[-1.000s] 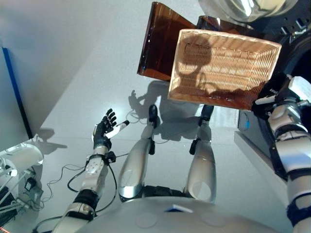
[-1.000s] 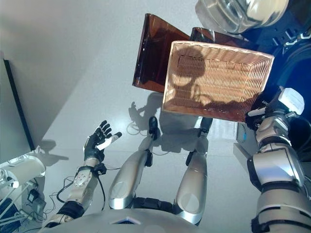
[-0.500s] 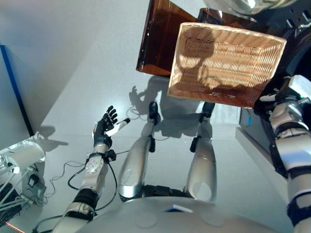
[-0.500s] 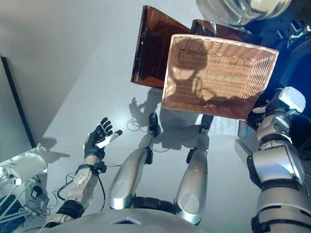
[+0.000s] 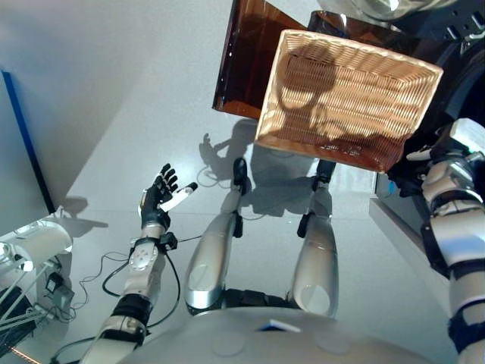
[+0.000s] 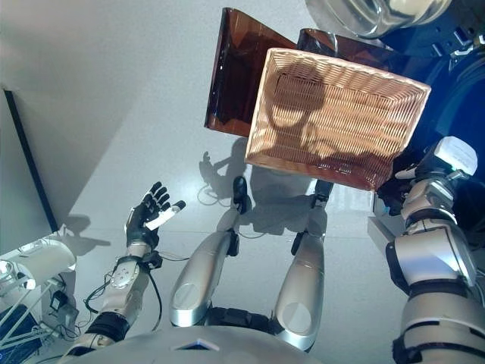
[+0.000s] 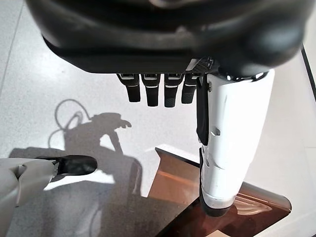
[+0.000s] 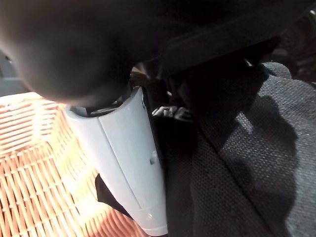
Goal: Pick up the clothes and place them into the washing machine
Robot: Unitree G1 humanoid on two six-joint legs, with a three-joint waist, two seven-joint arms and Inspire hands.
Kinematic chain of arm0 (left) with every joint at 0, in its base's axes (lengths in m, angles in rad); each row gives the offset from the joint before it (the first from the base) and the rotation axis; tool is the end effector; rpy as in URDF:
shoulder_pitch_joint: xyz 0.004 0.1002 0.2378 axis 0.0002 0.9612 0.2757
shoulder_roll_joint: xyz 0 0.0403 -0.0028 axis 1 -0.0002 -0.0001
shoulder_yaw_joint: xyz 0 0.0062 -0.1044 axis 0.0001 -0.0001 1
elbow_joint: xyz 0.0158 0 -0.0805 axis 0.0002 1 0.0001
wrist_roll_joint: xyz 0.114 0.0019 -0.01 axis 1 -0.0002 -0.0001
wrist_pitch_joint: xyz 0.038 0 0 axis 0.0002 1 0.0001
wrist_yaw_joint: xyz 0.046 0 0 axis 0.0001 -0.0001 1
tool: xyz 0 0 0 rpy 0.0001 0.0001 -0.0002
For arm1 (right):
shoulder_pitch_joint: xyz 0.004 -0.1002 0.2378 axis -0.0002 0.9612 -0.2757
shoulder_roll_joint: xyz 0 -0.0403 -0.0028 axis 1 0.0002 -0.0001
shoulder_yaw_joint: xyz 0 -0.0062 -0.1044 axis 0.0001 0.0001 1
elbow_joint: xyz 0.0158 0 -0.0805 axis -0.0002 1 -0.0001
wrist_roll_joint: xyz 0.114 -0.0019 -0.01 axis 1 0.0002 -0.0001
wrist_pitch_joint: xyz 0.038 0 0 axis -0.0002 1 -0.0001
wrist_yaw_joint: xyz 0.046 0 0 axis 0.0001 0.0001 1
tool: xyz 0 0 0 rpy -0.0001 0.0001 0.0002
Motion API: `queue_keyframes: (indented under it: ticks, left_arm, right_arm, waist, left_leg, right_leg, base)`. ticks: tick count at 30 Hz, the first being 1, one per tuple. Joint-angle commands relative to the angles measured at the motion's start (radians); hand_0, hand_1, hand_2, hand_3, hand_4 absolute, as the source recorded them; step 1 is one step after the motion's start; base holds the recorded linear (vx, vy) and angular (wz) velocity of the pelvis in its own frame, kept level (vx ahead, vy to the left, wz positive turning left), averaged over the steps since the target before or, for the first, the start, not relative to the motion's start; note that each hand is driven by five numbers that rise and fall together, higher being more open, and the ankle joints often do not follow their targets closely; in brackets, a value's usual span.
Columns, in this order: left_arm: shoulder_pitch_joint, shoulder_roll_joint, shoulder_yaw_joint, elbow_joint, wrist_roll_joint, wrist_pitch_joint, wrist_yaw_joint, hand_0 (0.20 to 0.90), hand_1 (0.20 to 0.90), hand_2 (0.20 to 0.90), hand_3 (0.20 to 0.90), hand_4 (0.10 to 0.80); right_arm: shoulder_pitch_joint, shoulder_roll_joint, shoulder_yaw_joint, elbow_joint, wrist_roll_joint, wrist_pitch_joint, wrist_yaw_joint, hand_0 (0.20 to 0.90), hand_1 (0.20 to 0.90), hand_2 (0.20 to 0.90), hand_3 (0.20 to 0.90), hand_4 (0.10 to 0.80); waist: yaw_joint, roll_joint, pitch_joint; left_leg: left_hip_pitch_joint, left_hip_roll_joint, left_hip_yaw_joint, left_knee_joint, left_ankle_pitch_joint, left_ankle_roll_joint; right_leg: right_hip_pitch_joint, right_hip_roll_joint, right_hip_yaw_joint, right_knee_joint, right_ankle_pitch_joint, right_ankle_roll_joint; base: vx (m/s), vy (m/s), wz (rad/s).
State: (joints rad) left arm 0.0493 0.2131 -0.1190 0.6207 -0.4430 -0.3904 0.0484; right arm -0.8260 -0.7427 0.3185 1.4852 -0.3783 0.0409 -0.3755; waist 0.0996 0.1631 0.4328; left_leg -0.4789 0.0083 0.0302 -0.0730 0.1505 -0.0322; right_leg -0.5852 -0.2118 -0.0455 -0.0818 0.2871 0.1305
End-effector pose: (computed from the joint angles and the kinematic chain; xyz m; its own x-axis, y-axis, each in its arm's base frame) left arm 0.1660 0.1995 -0.0609 0.9420 0.1624 -0.2938 -0.2059 0.9707 -0.1235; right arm 0.2796 -0.3653 0.0790 0.7019 -0.7086 -0.0718 0.1033 0.2011 -0.9741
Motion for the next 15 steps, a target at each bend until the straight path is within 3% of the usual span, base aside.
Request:
queue_keyframes:
  ticks: [1,6,10,15]
  left_arm:
    - [0.019,0.057,0.046,0.007,-0.011,-0.054,0.048,0.900,0.900,0.900,0.900,0.800]
    - [0.051,0.058,0.036,-0.020,-0.025,-0.075,0.062,0.900,0.900,0.900,0.900,0.800]
    - [0.062,0.060,0.003,-0.014,-0.032,-0.069,0.063,0.900,0.900,0.900,0.900,0.800]
    - [0.068,0.047,-0.040,-0.011,-0.064,-0.066,0.054,0.900,0.900,0.900,0.900,0.800]
  right_arm:
    - [-0.032,-0.072,-0.088,-0.044,0.270,-0.068,-0.106,0.200,0.200,0.200,0.200,0.300]
    - [0.001,-0.012,-0.443,-0.120,0.883,-0.285,-0.163,0.200,0.200,0.200,0.200,0.300]
    - [0.036,0.076,-0.600,-0.150,1.253,-0.432,-0.097,0.200,0.200,0.200,0.200,0.300]
    - [0.020,0.147,-0.686,-0.208,1.482,-0.543,-0.058,0.200,0.200,0.200,0.200,0.300]
  waist:
    - [-0.002,0.018,-0.056]
    - [-0.009,0.024,-0.075]
    - [-0.006,0.032,-0.100]
    - [0.004,0.063,-0.127]
  left_leg:
    - [-0.074,0.018,-0.054,-0.014,0.024,-0.086]
    - [-0.053,0.023,-0.048,-0.014,0.000,-0.084]
    - [-0.039,0.022,-0.042,-0.014,-0.006,-0.084]
    - [-0.030,0.016,-0.042,-0.014,-0.021,-0.084]
  right_leg:
    - [-0.036,0.010,-0.003,0.065,-0.078,0.001]
    - [-0.021,0.012,-0.002,0.059,-0.093,0.005]
    - [-0.008,0.009,-0.001,0.055,-0.098,0.006]
    - [0.005,0.004,0.003,0.050,-0.114,0.007]
  base:
    - [0.042,-0.013,-0.01]
    - [0.045,0.006,-0.02]
    - [0.052,0.022,-0.03]
    - [0.027,0.032,-0.07]
